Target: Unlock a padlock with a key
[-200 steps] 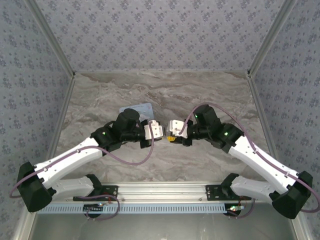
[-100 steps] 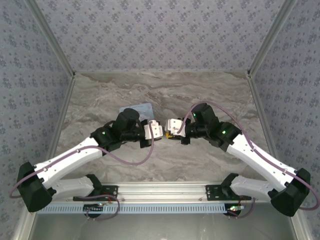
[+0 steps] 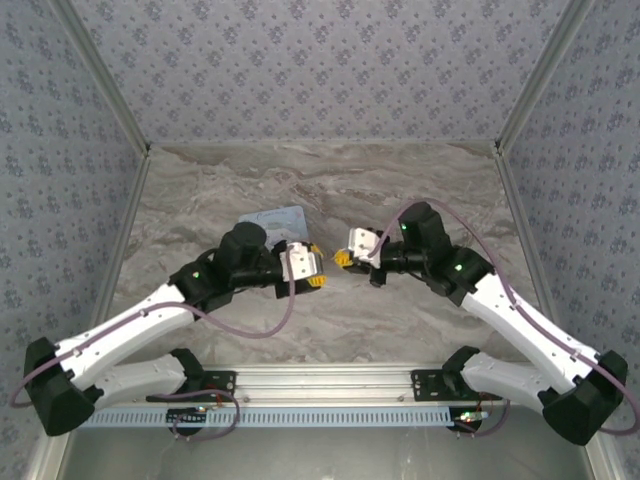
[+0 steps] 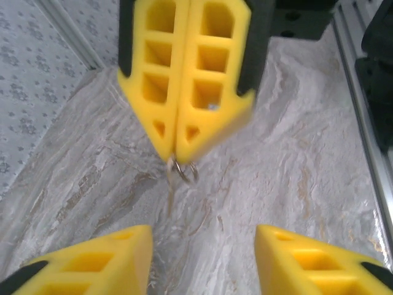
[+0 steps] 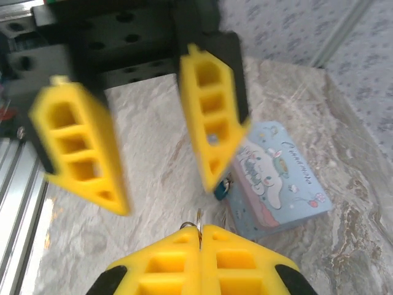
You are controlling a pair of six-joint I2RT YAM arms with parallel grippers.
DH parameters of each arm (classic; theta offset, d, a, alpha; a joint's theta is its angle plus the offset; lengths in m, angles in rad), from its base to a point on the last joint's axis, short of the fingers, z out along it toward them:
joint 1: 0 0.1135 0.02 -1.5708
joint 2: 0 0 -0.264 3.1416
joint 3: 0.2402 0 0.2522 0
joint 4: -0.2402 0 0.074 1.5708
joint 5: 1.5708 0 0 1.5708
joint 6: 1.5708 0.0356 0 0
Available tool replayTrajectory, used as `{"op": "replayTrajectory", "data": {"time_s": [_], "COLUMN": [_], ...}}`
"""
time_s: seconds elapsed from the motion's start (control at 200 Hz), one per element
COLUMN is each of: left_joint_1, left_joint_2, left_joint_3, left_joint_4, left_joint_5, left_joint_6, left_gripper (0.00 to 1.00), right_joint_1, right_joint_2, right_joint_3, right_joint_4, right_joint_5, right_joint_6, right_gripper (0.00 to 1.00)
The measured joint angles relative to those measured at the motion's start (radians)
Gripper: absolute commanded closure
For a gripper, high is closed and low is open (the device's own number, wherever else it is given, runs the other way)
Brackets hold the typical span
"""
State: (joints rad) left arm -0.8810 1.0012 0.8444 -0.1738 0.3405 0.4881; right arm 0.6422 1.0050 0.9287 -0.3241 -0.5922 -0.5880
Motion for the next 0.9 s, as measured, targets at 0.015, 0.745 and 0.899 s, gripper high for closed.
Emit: {"op": "replayTrajectory", "data": {"time_s": [0.015, 0.745, 0.899], "left_joint_1": [0.002, 0.15, 0.151], "left_joint_2": [-0.01, -0.032, 0.077], "left_joint_3": [-0.008, -0.227, -0.178], "left_joint_4": [0.008, 0.719, 0.838], "left_joint_5": [0.0, -0.172, -0.151], "left_joint_6": [-0.01, -1.155, -1.36], "left_gripper": [0.43, 0.26, 0.31], "right_joint_1": [-0.01, -0.08, -0.038], "right_joint_2": [-0.007, -0.097, -0.079], "right_joint_3": [-0.01, -0.362, -0.362], "right_joint_4": [0.014, 0.973, 1.021], "right_joint_5": [-0.007, 0.175, 0.238], "right_joint_6": [0.008, 1.002, 1.096], "right_gripper": [1.0, 1.0, 1.0]}}
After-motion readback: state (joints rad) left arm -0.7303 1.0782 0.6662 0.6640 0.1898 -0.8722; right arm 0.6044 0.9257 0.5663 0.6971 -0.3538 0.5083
